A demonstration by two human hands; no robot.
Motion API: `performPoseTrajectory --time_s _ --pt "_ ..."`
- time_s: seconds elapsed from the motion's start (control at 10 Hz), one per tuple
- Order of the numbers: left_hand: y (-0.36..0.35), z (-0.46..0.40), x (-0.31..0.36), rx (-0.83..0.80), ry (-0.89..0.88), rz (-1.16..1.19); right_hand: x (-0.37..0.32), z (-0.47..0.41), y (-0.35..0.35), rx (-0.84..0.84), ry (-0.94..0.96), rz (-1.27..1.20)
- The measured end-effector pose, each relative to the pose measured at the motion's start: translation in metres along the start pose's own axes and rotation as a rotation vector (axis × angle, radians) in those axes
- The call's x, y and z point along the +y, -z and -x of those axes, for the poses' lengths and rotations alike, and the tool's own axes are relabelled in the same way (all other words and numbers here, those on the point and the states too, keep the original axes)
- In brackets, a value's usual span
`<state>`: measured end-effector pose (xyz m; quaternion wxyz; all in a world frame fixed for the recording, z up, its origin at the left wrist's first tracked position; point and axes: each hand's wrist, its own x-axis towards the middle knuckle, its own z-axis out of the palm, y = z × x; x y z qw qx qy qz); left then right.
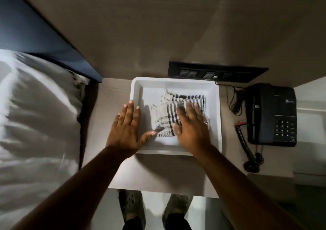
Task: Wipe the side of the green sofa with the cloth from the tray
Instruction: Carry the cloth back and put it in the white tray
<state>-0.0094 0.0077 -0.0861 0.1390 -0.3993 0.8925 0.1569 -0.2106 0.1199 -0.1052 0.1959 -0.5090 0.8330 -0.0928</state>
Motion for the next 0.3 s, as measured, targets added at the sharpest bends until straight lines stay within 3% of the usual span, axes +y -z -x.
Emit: performPoseTrajectory --time_s 0.2,0.3 --pt "-0.008 -0.006 0.004 0.039 0.017 -0.039 0.003 -0.028 -0.031 -0.157 -0.069 0.15" --pt "0.001 -0.003 0.006 0.058 0.011 -0.017 0.003 -0.028 -0.025 -0.164 -0.075 0.112"
